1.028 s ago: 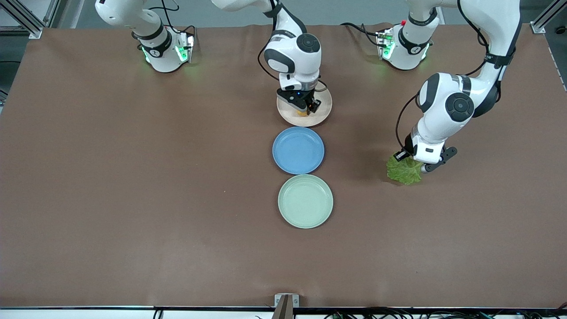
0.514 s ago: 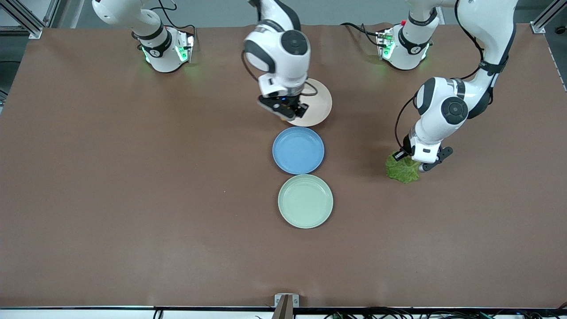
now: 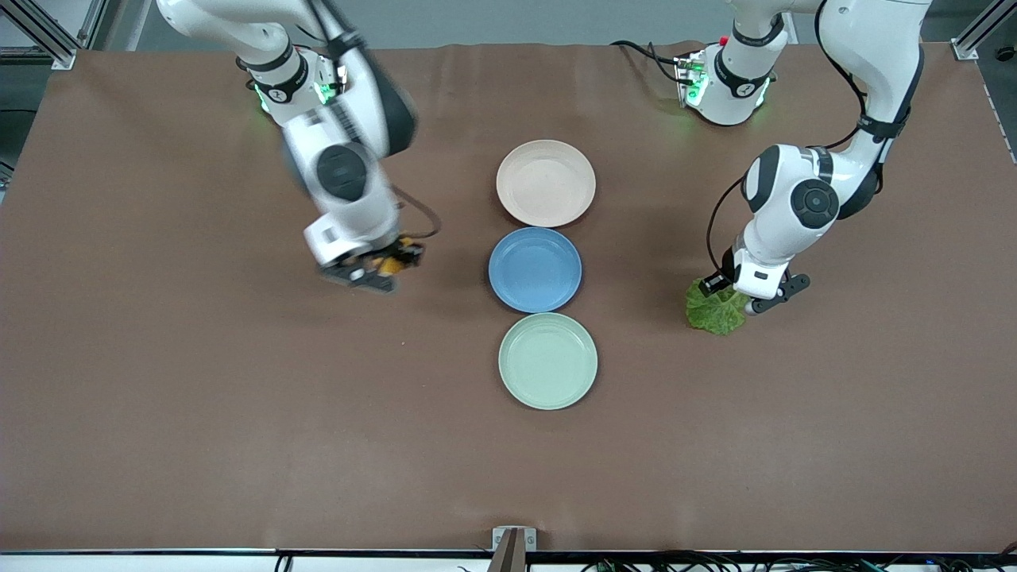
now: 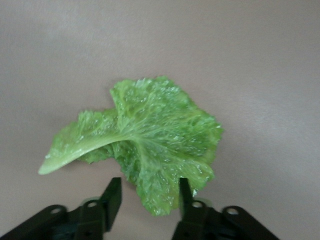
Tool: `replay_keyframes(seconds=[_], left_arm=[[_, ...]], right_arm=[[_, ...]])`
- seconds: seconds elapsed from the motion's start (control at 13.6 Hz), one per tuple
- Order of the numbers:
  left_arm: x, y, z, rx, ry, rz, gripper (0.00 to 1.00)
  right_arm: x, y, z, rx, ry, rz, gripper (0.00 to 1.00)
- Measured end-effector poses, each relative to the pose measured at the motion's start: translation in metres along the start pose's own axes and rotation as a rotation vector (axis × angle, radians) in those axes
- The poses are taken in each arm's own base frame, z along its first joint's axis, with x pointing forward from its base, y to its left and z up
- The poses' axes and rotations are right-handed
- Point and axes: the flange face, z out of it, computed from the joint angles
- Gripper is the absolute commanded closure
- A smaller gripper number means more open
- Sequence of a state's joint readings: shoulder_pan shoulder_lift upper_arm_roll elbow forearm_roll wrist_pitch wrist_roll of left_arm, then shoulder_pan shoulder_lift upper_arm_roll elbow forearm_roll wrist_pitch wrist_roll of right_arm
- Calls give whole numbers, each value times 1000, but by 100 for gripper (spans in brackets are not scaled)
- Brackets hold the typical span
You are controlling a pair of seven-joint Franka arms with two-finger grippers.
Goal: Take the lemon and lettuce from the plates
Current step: 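Lower the lettuce onto the table and open the left gripper, then raise the left gripper away while the right gripper lowers the lemon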
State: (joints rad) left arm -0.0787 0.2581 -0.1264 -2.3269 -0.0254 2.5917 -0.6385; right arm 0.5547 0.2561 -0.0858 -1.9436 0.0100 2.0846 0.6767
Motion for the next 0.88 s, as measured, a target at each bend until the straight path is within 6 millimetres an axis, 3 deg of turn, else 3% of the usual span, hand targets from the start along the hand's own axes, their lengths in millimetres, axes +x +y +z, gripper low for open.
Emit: replay_keyframes(seconds=[0.22, 0.44, 0.66, 0.88], left_arm=[[13, 10, -42, 39, -55, 130, 0], [25, 0, -115, 81, -132, 265, 0], [25, -10, -199, 80, -117, 313, 0], [22, -7, -268, 60, -60, 318, 0]], right_arm=[[53, 103, 32, 49, 51, -113, 98], [71, 171, 72, 65, 110, -187, 98], [77, 199, 99, 57, 96, -206, 98], [78, 206, 112, 55, 94, -212, 98]])
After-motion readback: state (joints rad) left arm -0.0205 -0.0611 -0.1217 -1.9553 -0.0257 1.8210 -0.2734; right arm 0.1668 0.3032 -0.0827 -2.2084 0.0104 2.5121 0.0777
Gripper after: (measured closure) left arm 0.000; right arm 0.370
